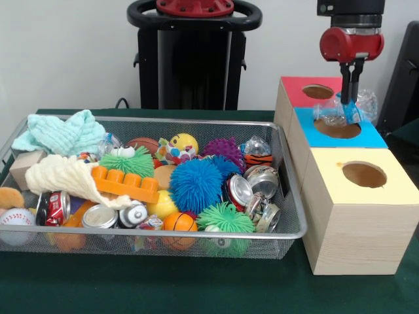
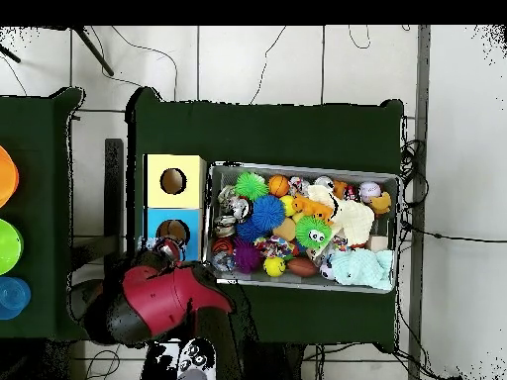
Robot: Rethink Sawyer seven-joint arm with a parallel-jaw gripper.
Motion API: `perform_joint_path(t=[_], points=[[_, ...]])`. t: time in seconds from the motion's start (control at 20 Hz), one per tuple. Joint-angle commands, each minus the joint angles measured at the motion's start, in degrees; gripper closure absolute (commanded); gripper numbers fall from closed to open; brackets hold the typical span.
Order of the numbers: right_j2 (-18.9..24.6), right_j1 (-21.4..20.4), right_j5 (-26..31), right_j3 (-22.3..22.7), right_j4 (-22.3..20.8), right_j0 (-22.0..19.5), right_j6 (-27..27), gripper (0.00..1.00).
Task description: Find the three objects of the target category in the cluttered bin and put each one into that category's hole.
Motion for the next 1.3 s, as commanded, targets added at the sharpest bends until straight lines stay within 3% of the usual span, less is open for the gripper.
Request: perform_joint_path(t=[0.05, 0.3, 0.6, 0.9, 1.3], points=[[-2.4, 5.2, 1.5, -1.0, 3.8, 0.3, 13.5, 1.00], [-1.1, 3.8, 0.2, 1.0, 4.8, -0.8, 11.8, 1.00], [5.5, 0.5, -1.8, 5.1, 4.8, -6.8, 9.2, 1.00], [11.5, -5.1, 2.8, 7.2, 7.7, -11.0, 8.1, 1.00], [16.1, -5.2, 0.9, 7.8, 9.7, -12.9, 8.9, 1.00]])
